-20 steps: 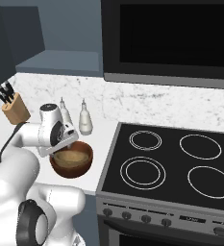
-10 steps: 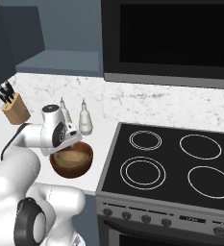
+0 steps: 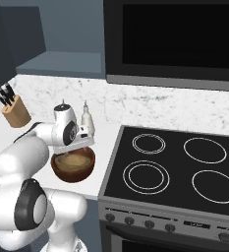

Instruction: Pick up the bowls on the counter and stack them on top of one another in the open cabinet. Place the smaller bowl on top of the larger bowl.

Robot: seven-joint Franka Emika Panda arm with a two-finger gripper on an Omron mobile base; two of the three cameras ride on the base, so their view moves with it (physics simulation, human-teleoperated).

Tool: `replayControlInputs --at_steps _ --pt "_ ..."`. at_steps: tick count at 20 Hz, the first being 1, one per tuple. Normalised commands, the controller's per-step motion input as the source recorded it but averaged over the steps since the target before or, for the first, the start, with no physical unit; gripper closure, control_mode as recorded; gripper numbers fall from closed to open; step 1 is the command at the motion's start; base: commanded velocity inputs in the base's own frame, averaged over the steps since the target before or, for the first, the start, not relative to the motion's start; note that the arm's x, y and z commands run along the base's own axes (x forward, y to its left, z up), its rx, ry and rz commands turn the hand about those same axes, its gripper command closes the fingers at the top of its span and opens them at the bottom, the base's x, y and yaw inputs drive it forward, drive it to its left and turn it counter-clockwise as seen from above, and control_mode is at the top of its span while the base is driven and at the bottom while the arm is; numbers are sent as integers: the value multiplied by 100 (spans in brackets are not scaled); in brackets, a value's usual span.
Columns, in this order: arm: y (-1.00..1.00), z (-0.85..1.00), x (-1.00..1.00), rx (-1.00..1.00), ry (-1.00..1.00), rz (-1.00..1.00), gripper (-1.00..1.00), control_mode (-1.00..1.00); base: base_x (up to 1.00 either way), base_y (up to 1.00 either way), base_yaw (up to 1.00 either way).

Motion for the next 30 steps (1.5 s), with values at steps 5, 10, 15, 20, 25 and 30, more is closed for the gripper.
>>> replayControlInputs --at_steps 5,10,15,20,25,30 --pt "-51 0 28 1 7 -8 -100 -100 0 0 0" --pt "-56 -12 25 6 3 -11 -100 -100 0 0 0" --pt "-8 -39 10 2 0 -4 -100 -100 0 0 0" --pt "0 -14 0 0 0 0 -100 -100 0 0 0" --pt "0 -6 0 0 0 0 -100 -100 0 0 0" --pt "0 -27 3 0 0 0 -100 -100 0 0 0"
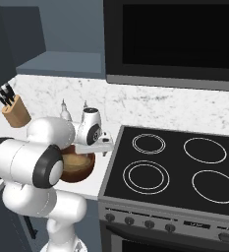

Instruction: Pick up the bowls on the counter and stack them on top of one another in the open cabinet. Place the smaller bowl on top of the larger bowl.

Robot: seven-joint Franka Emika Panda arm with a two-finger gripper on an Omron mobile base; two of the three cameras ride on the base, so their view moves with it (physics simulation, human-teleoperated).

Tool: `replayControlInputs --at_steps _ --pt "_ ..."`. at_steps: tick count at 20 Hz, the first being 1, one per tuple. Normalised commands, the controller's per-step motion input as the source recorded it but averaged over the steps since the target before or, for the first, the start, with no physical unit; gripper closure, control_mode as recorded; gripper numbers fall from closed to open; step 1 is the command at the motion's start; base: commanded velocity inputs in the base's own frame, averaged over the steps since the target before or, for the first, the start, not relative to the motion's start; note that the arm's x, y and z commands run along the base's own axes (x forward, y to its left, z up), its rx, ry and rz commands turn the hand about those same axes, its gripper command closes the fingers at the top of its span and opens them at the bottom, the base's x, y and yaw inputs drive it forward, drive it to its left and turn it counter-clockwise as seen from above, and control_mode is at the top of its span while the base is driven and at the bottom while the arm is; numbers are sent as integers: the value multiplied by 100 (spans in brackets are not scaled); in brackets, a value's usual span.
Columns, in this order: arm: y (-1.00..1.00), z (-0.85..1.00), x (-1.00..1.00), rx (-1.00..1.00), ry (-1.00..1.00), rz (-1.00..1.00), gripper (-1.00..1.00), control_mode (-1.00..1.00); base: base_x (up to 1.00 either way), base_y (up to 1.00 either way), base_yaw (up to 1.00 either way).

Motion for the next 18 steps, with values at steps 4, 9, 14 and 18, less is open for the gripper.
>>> replayControlInputs --at_steps 4,9,14,18 --pt "0 -12 0 0 0 0 -100 -100 0 0 0" --pt "0 0 0 0 0 0 100 -100 0 0 0" --pt "0 0 0 0 0 0 100 -100 0 0 0" --pt "0 1 0 0 0 0 100 -100 0 0 0"
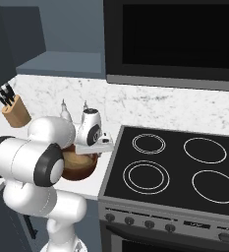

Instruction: Pick up the bowls on the counter and stack them on top of one another in the open cabinet. Place the smaller bowl on top of the larger bowl.

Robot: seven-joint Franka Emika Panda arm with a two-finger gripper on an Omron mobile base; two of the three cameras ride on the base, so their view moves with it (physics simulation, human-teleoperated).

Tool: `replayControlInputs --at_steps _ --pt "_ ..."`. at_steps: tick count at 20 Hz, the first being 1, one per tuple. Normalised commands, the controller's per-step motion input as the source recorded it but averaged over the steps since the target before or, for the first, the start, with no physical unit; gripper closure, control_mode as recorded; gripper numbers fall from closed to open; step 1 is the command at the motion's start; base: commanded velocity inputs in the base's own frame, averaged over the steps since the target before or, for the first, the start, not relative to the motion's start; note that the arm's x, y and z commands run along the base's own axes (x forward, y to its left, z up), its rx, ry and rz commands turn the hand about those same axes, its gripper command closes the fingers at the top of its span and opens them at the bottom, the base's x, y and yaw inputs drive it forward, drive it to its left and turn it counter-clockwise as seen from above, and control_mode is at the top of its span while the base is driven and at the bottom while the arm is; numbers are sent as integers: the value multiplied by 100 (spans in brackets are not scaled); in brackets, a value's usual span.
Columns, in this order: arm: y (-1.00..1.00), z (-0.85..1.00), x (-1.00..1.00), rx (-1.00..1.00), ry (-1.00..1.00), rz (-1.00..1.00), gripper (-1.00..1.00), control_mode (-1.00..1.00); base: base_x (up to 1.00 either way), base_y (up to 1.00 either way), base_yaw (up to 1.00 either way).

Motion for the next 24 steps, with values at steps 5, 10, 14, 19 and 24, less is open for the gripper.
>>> replayControlInputs --at_steps 5,10,14,19,24 --pt "0 19 -7 0 0 -7 100 -100 0 0 0" --pt "0 39 -3 0 -2 -23 100 -100 0 0 0" --pt "0 18 0 2 -3 -34 100 -100 0 0 0" --pt "-4 0 -1 7 -4 -43 100 -100 0 0 0" --pt "-1 12 -23 12 -11 -48 100 -100 0 0 0"
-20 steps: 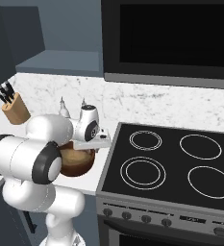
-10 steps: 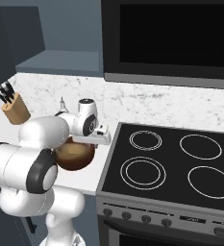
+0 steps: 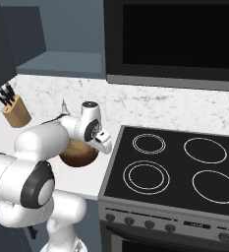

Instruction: Pick up the bowls on the counter and stack them on top of one another in the open cabinet. Place the smaller bowl on top of the larger bowl.

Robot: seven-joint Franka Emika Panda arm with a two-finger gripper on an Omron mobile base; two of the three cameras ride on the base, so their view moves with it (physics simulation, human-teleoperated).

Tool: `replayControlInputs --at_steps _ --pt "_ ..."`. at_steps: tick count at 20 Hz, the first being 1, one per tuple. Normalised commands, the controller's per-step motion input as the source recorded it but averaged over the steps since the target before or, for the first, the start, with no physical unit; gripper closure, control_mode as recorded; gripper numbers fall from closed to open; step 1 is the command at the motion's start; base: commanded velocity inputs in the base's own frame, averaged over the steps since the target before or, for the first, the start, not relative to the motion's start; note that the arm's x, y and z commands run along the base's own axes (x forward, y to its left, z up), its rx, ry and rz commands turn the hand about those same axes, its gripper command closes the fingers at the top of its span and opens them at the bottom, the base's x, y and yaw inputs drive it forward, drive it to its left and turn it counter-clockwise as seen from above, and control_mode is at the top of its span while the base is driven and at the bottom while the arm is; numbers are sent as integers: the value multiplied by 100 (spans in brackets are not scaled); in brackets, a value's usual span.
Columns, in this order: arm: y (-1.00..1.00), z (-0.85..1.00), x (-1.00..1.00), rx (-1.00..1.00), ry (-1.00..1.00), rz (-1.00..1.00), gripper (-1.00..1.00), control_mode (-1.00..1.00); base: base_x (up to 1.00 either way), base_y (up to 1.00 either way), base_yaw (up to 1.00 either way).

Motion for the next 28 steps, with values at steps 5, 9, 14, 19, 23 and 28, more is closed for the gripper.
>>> replayControlInputs --at_steps 5,9,14,19,23,28 --pt "1 42 -44 3 -11 -29 100 -100 0 0 0" --pt "0 67 -59 0 -6 -10 100 -100 0 0 0" --pt "0 84 -48 4 -8 0 100 -100 0 0 0" --pt "4 79 -41 6 -17 -2 100 -100 0 0 0" --pt "18 77 -24 6 -18 -5 100 -100 0 0 0" --pt "38 89 -6 1 -13 -9 100 -100 0 0 0"
